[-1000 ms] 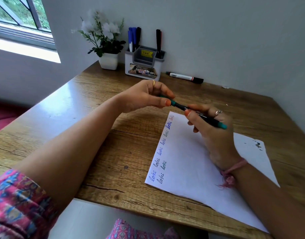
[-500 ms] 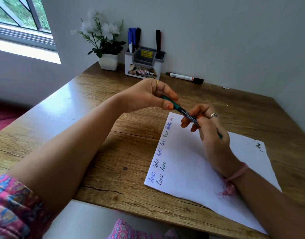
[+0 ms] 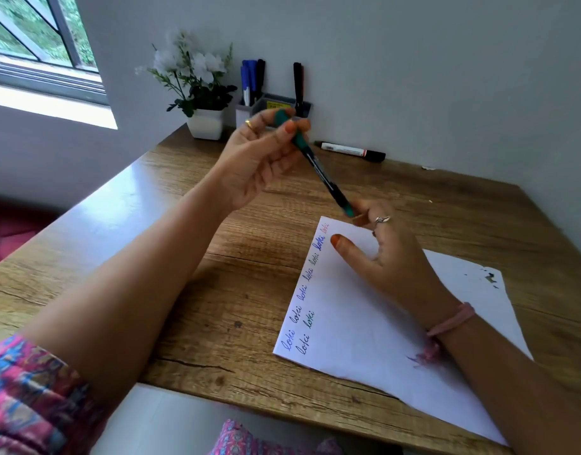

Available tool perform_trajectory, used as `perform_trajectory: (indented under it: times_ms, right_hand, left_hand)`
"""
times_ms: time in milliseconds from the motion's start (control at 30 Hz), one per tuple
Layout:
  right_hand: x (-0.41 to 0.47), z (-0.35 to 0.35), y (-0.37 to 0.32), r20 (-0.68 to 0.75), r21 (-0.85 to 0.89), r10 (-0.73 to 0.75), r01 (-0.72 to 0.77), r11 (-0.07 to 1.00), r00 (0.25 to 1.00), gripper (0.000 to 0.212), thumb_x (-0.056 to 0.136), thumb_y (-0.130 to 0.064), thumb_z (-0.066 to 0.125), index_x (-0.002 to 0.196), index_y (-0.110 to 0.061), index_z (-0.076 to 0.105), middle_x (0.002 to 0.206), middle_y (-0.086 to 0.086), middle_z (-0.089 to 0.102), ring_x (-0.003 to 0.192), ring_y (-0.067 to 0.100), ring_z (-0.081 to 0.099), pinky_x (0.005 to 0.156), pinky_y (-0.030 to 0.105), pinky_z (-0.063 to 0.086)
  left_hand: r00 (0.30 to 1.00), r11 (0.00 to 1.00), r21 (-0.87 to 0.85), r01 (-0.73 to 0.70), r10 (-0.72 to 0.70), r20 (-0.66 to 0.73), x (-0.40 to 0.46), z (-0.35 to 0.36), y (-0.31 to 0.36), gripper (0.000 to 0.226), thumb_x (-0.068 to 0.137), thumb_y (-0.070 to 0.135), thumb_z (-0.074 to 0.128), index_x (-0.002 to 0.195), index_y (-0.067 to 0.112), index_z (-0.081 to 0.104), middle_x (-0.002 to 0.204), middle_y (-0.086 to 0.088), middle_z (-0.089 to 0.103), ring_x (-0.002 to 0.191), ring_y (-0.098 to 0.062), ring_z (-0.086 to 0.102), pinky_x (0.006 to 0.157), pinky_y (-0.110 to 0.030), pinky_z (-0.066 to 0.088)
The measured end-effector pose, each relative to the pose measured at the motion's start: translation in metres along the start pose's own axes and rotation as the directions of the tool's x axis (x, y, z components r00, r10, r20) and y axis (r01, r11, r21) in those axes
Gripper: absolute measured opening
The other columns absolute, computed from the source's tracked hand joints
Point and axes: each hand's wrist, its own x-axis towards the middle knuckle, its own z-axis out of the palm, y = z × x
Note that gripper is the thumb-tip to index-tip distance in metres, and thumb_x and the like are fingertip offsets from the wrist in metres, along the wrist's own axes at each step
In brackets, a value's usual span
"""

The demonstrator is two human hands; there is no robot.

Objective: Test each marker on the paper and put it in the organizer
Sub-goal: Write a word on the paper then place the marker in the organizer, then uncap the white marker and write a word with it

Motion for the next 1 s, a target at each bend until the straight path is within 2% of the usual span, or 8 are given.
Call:
perform_trajectory:
  times_ms: [67,167,267,400,533,667,867,1000]
  right_hand:
    - [0.0,0.002,0.006,0.03,-0.141,0.06,-0.055,0.989,0.998,0.047,0.086,-0.036,0.059,0.127,-0.016,0.048,0.123,-0.002,0.049,0.113,0.014,0.049,0.096,0.031,0.041]
    - [-0.002,0.009,0.011,0.145,-0.291,0.208,-0.159,0.943,0.967,0.05,0.093,-0.036,0.049,0.137,-0.014,0.039,0.141,0.002,0.039,0.129,0.019,0.036,0.106,0.033,0.027]
    - [-0.004,0.015,0.012,0.185,-0.369,0.215,-0.135,0.919,0.959,0.05,0.097,-0.037,0.038,0.141,-0.014,0.035,0.148,0.001,0.031,0.136,0.018,0.028,0.11,0.034,0.021]
    - [-0.005,0.015,0.009,0.192,-0.382,0.221,-0.135,0.914,0.956,0.05,0.097,-0.038,0.035,0.142,-0.015,0.032,0.148,0.0,0.029,0.136,0.017,0.028,0.109,0.033,0.021]
    - [-0.006,0.014,0.009,0.2,-0.385,0.212,-0.122,0.915,0.957,0.05,0.098,-0.038,0.034,0.142,-0.016,0.031,0.147,-0.003,0.028,0.135,0.015,0.027,0.109,0.031,0.021]
    - [-0.005,0.014,0.01,0.193,-0.384,0.198,-0.112,0.916,0.961,0.05,0.098,-0.039,0.033,0.142,-0.017,0.03,0.147,-0.004,0.027,0.135,0.012,0.026,0.108,0.028,0.02]
    - [-0.006,0.014,0.011,0.194,-0.37,0.196,-0.113,0.922,0.961,0.051,0.097,-0.042,0.03,0.143,-0.021,0.027,0.147,-0.007,0.025,0.135,0.009,0.024,0.108,0.026,0.019]
    - [-0.005,0.014,0.011,0.216,-0.377,0.212,-0.119,0.919,0.953,0.058,0.093,-0.05,0.018,0.145,-0.024,0.023,0.148,-0.009,0.022,0.136,0.007,0.021,0.109,0.024,0.017]
  left_hand:
    - [0.992,0.999,0.004,-0.052,0.052,-0.116,0.002,-0.006,0.005,0.026,0.087,0.003,0.058,0.113,0.007,0.057,0.101,-0.009,0.071,0.095,-0.02,0.068,0.081,-0.033,0.058]
    - [0.95,0.985,0.057,-0.161,0.17,-0.261,0.004,-0.009,0.013,0.028,0.086,-0.001,0.06,0.113,0.005,0.056,0.098,-0.011,0.07,0.09,-0.02,0.069,0.076,-0.03,0.058]
    - [0.848,0.93,0.218,-0.295,0.36,-0.389,0.005,-0.009,0.02,0.028,0.084,-0.001,0.065,0.108,0.007,0.056,0.091,-0.008,0.071,0.089,-0.022,0.069,0.075,-0.031,0.057]
    - [0.711,0.827,0.382,-0.413,0.554,-0.433,0.018,-0.006,0.029,0.027,0.081,-0.002,0.069,0.103,0.009,0.058,0.086,-0.007,0.071,0.086,-0.023,0.069,0.074,-0.035,0.056]
    - [0.656,0.765,0.506,-0.399,0.623,-0.426,0.062,-0.005,0.045,0.027,0.078,-0.004,0.07,0.099,0.007,0.058,0.091,-0.014,0.069,0.083,-0.023,0.069,0.07,-0.032,0.056]
    - [0.679,0.723,0.614,-0.318,0.625,-0.384,0.107,-0.007,0.047,0.023,0.079,-0.003,0.068,0.094,0.011,0.058,0.09,-0.012,0.068,0.081,-0.021,0.068,0.072,-0.038,0.058]
    - [0.766,0.64,0.755,-0.14,0.553,-0.327,0.151,-0.017,0.026,0.02,0.082,0.002,0.067,0.098,0.01,0.059,0.083,-0.001,0.064,0.074,-0.013,0.063,0.066,-0.024,0.056]
    - [0.79,0.512,0.858,-0.037,0.541,-0.289,0.17,-0.025,0.009,0.024,0.079,0.006,0.07,0.102,0.005,0.064,0.086,-0.001,0.063,0.074,-0.013,0.062,0.071,-0.03,0.058]
